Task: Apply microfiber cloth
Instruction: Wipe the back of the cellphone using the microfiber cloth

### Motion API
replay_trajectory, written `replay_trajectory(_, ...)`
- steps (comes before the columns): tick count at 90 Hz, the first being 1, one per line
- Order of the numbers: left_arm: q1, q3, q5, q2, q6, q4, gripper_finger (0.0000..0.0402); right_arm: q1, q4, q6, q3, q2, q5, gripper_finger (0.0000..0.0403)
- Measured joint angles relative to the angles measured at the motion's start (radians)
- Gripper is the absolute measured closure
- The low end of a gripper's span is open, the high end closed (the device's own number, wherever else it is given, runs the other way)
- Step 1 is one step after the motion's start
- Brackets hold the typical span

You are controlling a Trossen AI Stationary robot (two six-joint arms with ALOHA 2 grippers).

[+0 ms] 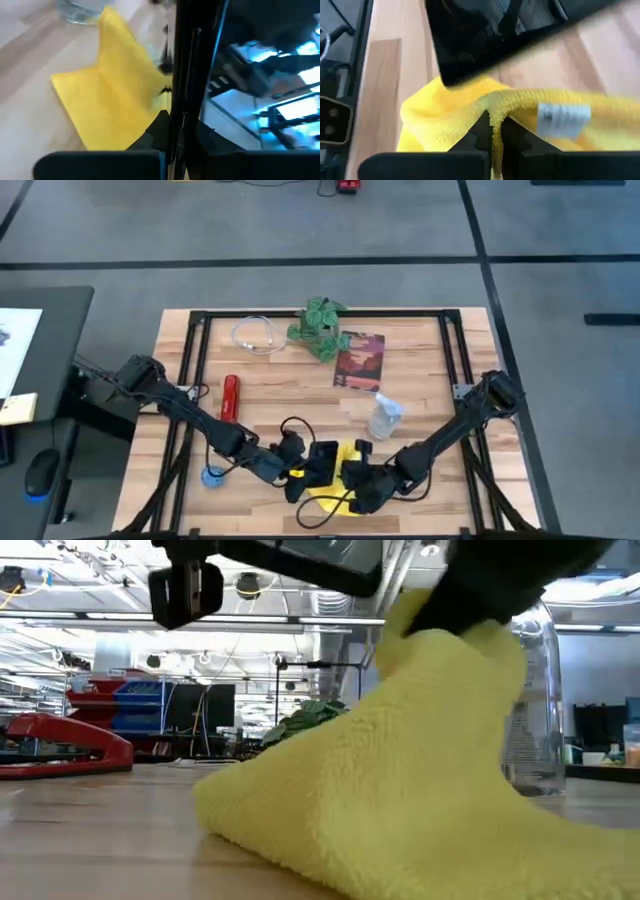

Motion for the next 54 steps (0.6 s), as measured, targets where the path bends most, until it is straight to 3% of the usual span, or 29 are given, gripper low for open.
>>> replay_trajectory(23, 0.005, -0.003, -0.007, 0.003, 0.003, -0.014, 0.0395, 0.069, -0.183, 0.241, 0.001, 0.002, -0.024, 0.0378)
replay_trajectory(54, 0.006, -0.004, -0.012, 0.004, 0.000, -0.011, 0.0395, 0.213, -0.234, 0.353, 0.001, -0.027, -0.124, 0.0194)
